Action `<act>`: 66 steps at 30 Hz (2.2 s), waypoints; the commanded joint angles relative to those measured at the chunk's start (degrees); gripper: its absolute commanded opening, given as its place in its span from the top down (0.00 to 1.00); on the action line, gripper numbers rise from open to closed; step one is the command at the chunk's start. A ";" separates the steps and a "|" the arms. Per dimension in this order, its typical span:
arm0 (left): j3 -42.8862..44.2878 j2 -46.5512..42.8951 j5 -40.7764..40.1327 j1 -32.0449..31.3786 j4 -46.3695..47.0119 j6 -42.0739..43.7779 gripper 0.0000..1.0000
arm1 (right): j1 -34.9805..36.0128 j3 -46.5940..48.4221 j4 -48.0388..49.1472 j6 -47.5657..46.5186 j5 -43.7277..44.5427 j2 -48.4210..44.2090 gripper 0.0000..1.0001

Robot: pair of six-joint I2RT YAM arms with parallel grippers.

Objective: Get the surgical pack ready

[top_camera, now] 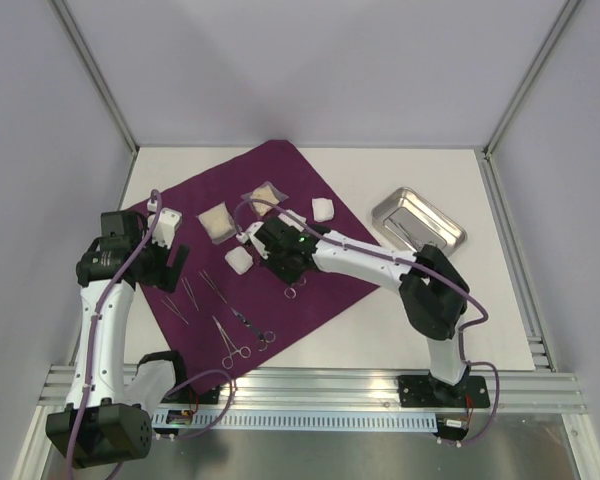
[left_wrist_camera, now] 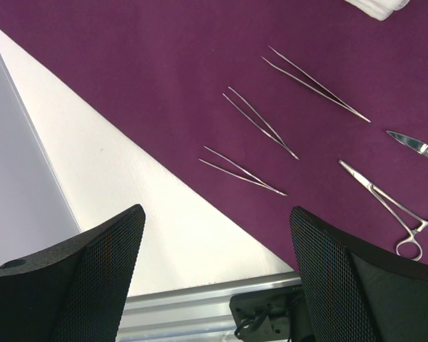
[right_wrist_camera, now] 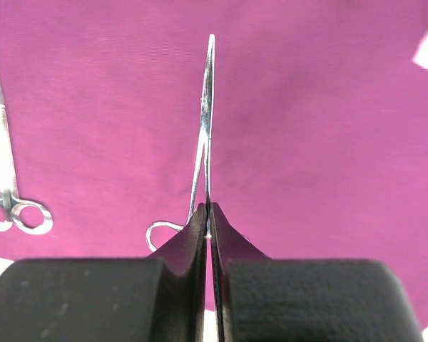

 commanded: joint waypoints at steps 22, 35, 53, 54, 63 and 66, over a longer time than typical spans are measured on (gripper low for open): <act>23.92 22.15 16.83 -1.74 -1.69 -2.43 0.10 | -53.94 -6.68 -0.59 -37.42 -12.98 -10.22 0.99; 27.10 28.40 16.22 -2.27 -3.18 -2.52 0.11 | -55.43 -11.16 3.54 -40.59 -9.20 -4.31 1.00; 27.01 26.65 13.76 -2.18 -3.97 -1.38 0.09 | -56.05 -10.65 5.92 -37.08 -8.93 -11.77 0.55; 27.10 26.47 13.76 -2.18 -4.23 -1.12 0.10 | -56.05 -10.29 5.49 -36.55 -8.50 -12.48 0.55; 23.16 20.85 7.09 -2.27 -7.49 -1.91 0.09 | -47.45 -3.00 3.82 -20.41 6.96 -24.69 0.46; 18.86 16.81 2.34 -2.27 -8.54 -2.08 0.08 | -35.69 -4.83 2.59 -7.75 17.73 -30.06 0.42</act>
